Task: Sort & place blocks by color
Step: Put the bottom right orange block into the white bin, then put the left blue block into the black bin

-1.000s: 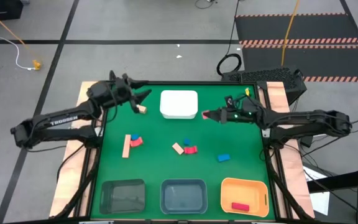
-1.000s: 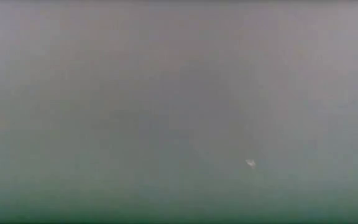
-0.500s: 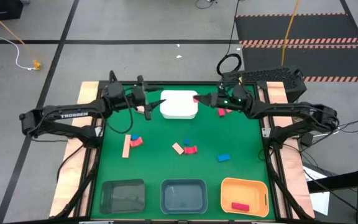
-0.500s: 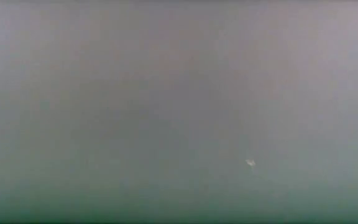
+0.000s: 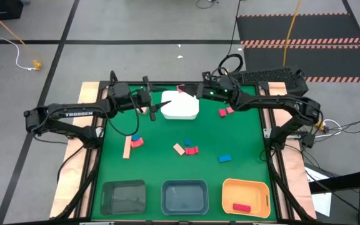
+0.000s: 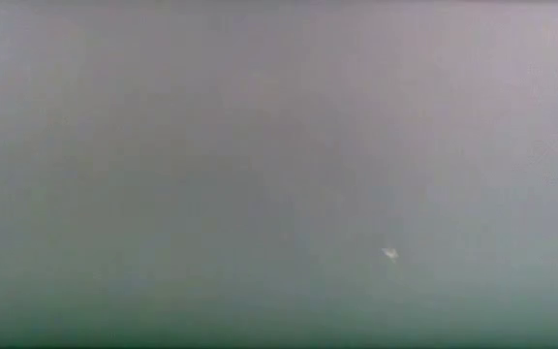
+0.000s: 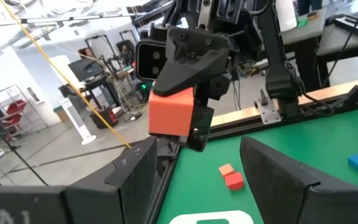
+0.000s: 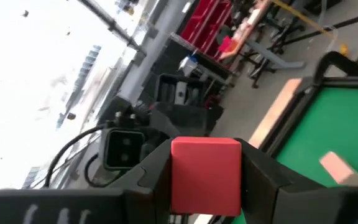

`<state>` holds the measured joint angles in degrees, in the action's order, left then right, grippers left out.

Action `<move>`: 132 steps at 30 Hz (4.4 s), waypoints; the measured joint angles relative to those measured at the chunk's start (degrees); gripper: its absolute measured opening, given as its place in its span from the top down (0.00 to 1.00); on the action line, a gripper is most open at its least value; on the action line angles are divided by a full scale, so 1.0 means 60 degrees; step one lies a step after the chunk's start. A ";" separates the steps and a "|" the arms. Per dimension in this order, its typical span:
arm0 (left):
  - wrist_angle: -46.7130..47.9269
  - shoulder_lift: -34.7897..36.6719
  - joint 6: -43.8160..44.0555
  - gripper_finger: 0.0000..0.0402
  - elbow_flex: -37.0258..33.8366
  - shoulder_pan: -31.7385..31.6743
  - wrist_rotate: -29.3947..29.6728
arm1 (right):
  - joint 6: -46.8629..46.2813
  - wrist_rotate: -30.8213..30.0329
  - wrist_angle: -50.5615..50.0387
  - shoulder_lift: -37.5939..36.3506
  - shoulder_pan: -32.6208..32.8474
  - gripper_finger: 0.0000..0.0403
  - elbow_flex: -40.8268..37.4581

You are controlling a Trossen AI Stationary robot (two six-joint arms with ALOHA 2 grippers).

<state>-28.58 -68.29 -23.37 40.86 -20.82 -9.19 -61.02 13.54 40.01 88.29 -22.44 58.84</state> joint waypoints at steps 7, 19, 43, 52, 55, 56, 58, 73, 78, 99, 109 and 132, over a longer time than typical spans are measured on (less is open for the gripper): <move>-0.0073 0.0000 -0.0493 0.42 -0.0003 -0.0006 0.0645 | 0.0144 0.0044 -0.0076 0.0385 0.0008 0.70 0.0473; -0.0208 0.0000 -0.0583 0.42 -0.0003 0.0203 0.1137 | 0.0167 0.0265 -0.0058 0.1170 0.0451 0.70 0.1208; -0.1294 -0.0608 -0.0843 0.42 -0.0010 0.0501 0.1036 | 0.0506 0.0266 -0.0061 0.1221 0.0572 0.70 0.1361; -0.2626 -0.1439 -0.0758 0.64 -0.0006 0.0682 0.1223 | 0.0622 0.0655 -0.0130 0.1196 0.0572 0.70 0.1346; -0.2594 -0.1450 -0.0762 0.66 -0.0010 0.0648 0.1284 | 0.0636 0.0782 -0.0178 0.1196 0.0568 0.70 0.1346; -0.2576 -0.1450 -0.0748 0.66 -0.0010 0.0616 0.1254 | 0.0636 0.0787 -0.0178 0.1199 0.0565 0.70 0.1346; -0.2561 -0.1450 -0.0738 0.66 -0.0010 0.0607 0.1249 | 0.0683 0.0798 -0.0193 0.1203 0.0549 0.69 0.1346; -0.2260 -0.1464 -0.0815 0.66 -0.0010 0.0570 0.1329 | 0.0736 0.3991 -0.1120 0.1108 -0.0883 0.38 0.1357; -0.1690 -0.1446 -0.0318 0.66 -0.0010 0.0268 0.1287 | 0.0563 0.5075 -0.2013 0.0806 -0.1651 0.36 0.1354; 0.0537 -0.3064 0.2556 0.60 -0.0010 -0.0739 0.0928 | 0.5670 0.0343 -1.3716 -0.1397 -0.2561 0.49 0.1335; 0.0497 -0.3235 0.2424 0.65 -0.0010 -0.0713 0.0935 | 0.5886 -0.1005 -1.4555 -0.1434 -0.2048 0.49 0.0798; -0.1193 -0.3211 0.4392 0.68 -0.0010 -0.0523 0.1286 | 0.6128 0.0474 -1.2209 -0.1727 0.0101 0.49 -0.1546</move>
<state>-35.73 -87.56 2.98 40.80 -23.96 -1.48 -24.26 16.39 -33.25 77.92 -21.83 49.56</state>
